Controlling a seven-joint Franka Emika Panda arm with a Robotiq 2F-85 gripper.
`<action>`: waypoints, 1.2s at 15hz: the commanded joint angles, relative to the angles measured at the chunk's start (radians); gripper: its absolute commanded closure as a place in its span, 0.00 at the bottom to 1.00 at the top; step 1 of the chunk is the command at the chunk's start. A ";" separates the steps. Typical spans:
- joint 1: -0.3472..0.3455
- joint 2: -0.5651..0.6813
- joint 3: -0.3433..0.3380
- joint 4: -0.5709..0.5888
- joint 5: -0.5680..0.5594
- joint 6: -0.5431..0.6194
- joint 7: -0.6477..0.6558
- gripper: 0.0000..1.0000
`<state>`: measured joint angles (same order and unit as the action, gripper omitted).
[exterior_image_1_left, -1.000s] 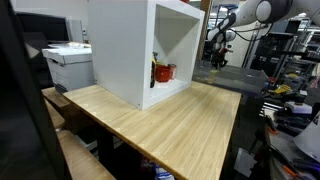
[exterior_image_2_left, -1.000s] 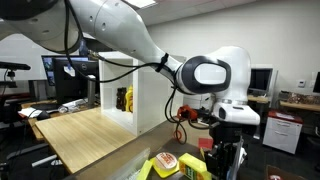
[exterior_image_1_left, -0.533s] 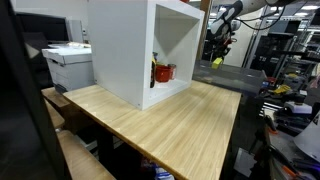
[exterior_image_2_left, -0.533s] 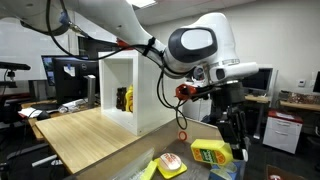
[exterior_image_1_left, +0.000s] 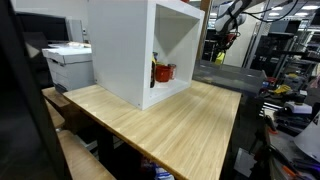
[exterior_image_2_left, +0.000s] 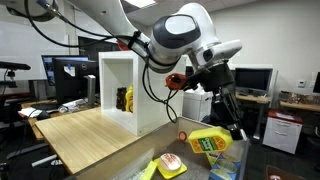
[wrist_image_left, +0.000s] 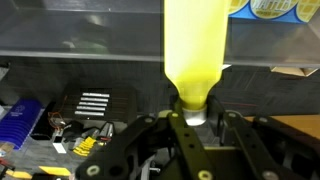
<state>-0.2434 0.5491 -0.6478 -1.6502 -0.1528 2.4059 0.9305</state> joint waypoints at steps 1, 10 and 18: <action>0.042 -0.139 -0.003 -0.132 -0.093 0.070 -0.020 0.90; 0.086 -0.369 0.045 -0.327 -0.224 0.194 -0.052 0.90; 0.036 -0.477 0.167 -0.464 -0.184 0.204 -0.148 0.90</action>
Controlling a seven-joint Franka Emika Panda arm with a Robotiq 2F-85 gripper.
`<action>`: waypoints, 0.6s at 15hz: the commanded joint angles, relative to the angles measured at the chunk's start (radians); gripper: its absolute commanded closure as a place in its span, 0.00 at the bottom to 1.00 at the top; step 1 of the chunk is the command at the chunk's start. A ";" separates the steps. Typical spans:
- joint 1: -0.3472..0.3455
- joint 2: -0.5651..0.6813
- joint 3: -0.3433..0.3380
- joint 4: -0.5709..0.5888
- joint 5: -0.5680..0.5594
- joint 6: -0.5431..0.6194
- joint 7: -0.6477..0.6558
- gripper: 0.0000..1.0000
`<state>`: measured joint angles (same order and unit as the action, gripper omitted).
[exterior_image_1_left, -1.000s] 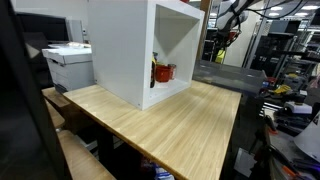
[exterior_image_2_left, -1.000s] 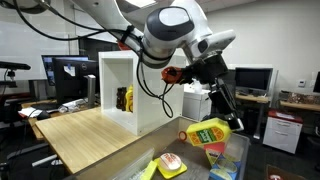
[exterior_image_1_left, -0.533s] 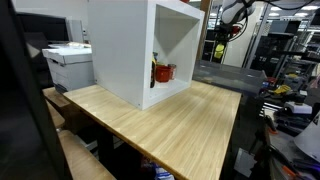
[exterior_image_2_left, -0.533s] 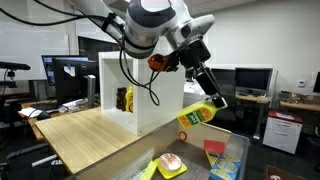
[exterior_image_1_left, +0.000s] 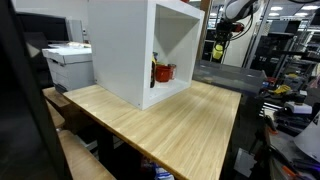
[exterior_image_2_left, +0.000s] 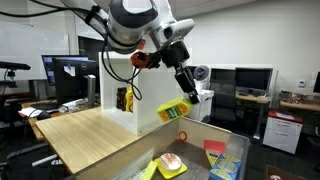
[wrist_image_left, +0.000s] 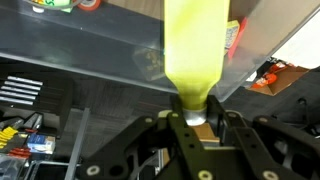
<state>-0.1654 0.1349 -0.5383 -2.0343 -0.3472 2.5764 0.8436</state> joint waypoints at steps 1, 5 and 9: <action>-0.046 -0.067 0.068 -0.090 0.007 0.034 -0.064 0.90; -0.064 -0.083 0.124 -0.150 0.038 0.023 -0.130 0.90; -0.065 -0.082 0.155 -0.183 0.036 0.012 -0.168 0.90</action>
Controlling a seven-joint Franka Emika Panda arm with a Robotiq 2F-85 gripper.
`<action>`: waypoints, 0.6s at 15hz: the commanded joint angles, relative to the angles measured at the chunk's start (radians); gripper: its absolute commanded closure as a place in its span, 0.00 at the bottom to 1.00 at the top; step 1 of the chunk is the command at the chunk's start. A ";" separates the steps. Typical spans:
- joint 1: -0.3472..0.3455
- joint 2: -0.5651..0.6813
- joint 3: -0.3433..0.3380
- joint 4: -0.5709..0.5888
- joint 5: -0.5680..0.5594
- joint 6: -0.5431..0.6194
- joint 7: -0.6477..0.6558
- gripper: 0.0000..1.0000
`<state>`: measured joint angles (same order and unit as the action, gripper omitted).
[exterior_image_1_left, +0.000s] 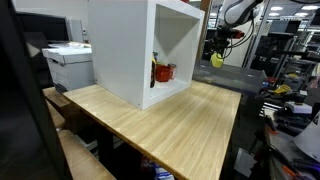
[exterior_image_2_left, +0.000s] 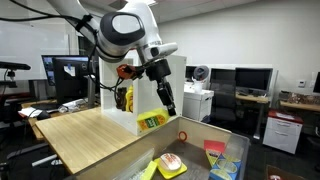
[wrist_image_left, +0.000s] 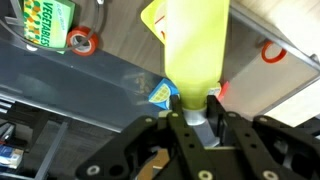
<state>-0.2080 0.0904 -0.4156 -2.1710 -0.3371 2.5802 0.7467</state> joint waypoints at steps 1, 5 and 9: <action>-0.022 -0.039 0.038 -0.056 0.023 0.007 -0.083 0.90; -0.022 -0.025 0.044 -0.059 0.010 0.005 -0.067 0.90; -0.026 -0.015 0.037 -0.051 -0.006 0.008 -0.039 0.90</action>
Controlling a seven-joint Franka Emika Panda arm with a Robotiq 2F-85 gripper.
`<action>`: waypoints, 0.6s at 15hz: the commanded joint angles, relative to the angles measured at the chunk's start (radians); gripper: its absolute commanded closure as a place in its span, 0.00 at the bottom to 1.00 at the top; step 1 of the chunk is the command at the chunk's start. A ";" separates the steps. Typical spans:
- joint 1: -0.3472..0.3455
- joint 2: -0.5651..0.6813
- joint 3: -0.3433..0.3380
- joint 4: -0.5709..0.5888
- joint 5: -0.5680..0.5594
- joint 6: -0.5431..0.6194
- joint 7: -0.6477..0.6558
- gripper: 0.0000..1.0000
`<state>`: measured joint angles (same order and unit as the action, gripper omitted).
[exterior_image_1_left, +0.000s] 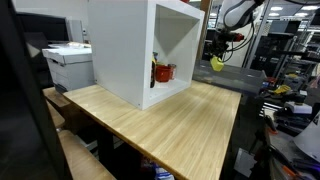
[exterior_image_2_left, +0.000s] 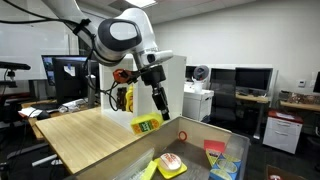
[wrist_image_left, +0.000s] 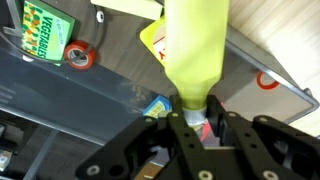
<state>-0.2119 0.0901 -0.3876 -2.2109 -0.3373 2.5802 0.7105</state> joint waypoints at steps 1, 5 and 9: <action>-0.024 -0.013 0.008 -0.009 -0.005 0.007 0.005 0.90; -0.031 0.001 0.002 0.000 -0.023 0.020 0.039 0.90; -0.033 0.009 0.001 0.005 -0.031 0.022 0.053 0.91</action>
<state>-0.2344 0.0938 -0.3918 -2.2097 -0.3414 2.5805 0.7256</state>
